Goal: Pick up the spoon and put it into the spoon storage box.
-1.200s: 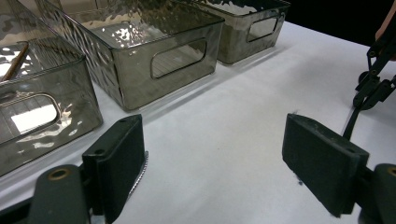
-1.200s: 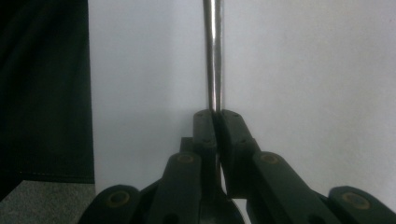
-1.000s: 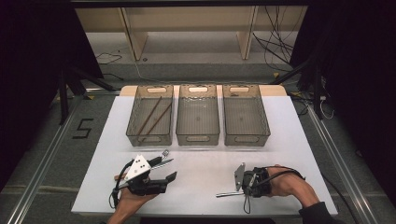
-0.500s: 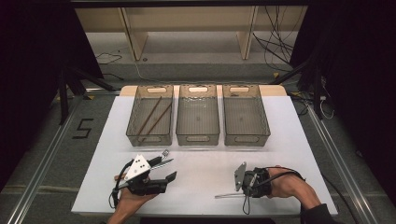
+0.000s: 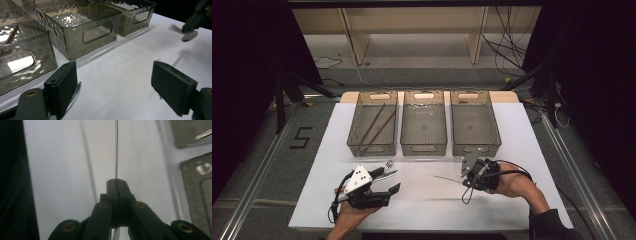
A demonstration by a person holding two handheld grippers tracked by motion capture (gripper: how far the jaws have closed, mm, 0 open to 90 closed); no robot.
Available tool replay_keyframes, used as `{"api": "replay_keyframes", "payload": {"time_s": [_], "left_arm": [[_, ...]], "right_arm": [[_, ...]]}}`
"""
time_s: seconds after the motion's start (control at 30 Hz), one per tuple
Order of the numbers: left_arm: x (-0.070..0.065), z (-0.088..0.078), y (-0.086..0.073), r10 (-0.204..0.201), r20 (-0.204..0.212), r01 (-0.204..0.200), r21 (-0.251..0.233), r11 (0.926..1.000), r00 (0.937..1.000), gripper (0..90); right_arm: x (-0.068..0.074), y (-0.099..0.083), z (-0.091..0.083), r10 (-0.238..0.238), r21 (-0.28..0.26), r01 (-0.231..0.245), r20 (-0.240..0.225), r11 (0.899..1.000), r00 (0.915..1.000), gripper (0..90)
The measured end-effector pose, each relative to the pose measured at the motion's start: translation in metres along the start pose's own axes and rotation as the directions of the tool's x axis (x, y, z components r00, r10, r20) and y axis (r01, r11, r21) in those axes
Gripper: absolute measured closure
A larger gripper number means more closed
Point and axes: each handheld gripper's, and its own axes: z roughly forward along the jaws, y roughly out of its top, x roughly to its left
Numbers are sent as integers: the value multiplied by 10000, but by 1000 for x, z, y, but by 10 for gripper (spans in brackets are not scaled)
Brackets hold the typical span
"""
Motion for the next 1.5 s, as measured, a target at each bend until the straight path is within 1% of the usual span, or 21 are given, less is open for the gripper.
{"api": "replay_keyframes", "payload": {"time_s": [0.07,0.1,0.2,0.3,0.4,0.5,0.53,0.57,0.63,0.67,0.7,0.73,0.83,1.0,1.07,1.13,1.2,1.27,1.33,1.37,1.5], "left_arm": [[0,0,0,12,-5,-12,11,10000,10000,207],[0,0,0,-16,-8,16,-6,10000,10000,207],[0,0,0,-72,-11,72,-31,10000,10000,207],[0,0,0,-60,-15,60,-23,10000,10000,207],[0,0,0,-73,-16,73,-39,10000,10000,207],[1,0,0,-76,-18,76,-35,10000,10000,207],[1,0,0,-72,-29,72,-35,10000,10000,207],[1,0,0,-73,-34,73,-39,10000,10000,207],[1,0,0,-81,-31,81,-41,10000,10000,208],[1,0,0,-83,-30,83,-45,10000,10000,207],[1,0,-1,-81,-31,81,-45,10000,10000,207],[1,0,-1,-81,-34,81,-44,10000,10000,207],[2,-1,-1,-51,-28,51,-43,10000,10000,207],[3,-1,-1,-73,-25,73,-67,10000,10000,207],[3,-1,-1,-89,-15,89,-80,9999,10000,207],[3,-1,-1,-120,2,120,-106,9999,9999,207],[3,-1,-1,-186,9,186,-151,9997,9998,206],[3,-1,-1,-191,11,191,-153,9997,9998,206],[3,-1,-1,-203,26,204,-131,9997,9998,204],[3,-2,-1,-205,29,205,-130,9997,9998,204],[4,-2,-1,-203,22,203,-136,9997,9998,202]], "right_arm": [[-8,3,-2,565,-333,-560,167,9979,9983,900],[-12,5,-3,980,-468,-970,189,9942,9950,900],[-23,9,-5,1851,-983,-1817,263,9784,9824,900],[-36,15,-9,2672,-1655,-2624,71,9507,9636,900],[-47,21,-12,3409,-2116,-3357,-123,9179,9400,900],[-59,28,-13,4126,-2453,-4071,-310,8798,9104,900],[-63,30,-13,4286,-2561,-4229,-358,8692,9028,900],[-67,32,-14,4477,-2691,-4419,-431,8558,8932,900],[-73,37,-13,4688,-2927,-4630,-548,8366,8816,900],[-76,40,-13,4857,-3005,-4806,-628,8239,8719,900],[-80,43,-13,4924,-3089,-4861,-631,8175,8681,900],[-82,46,-13,5052,-3141,-4979,-641,8083,8606,900],[-90,55,-13,5234,-3412,-5131,-691,7876,8493,900],[-104,69,-13,5610,-3716,-5435,-701,7527,8248,900],[-110,74,-13,5747,-3783,-5534,-661,7420,8157,900],[-114,78,-13,5836,-3867,-5618,-716,7313,8089,900],[-118,84,-13,5913,-3917,-5678,-716,7240,8033,900],[-122,89,-13,5964,-3950,-5711,-697,7196,7997,900],[-126,94,-12,6061,-3978,-5775,-648,7129,7928,900],[-128,96,-11,6085,-3991,-5791,-637,7109,7910,900],[-133,103,-5,6270,-3971,-5934,-557,7001,7770,900]]}}
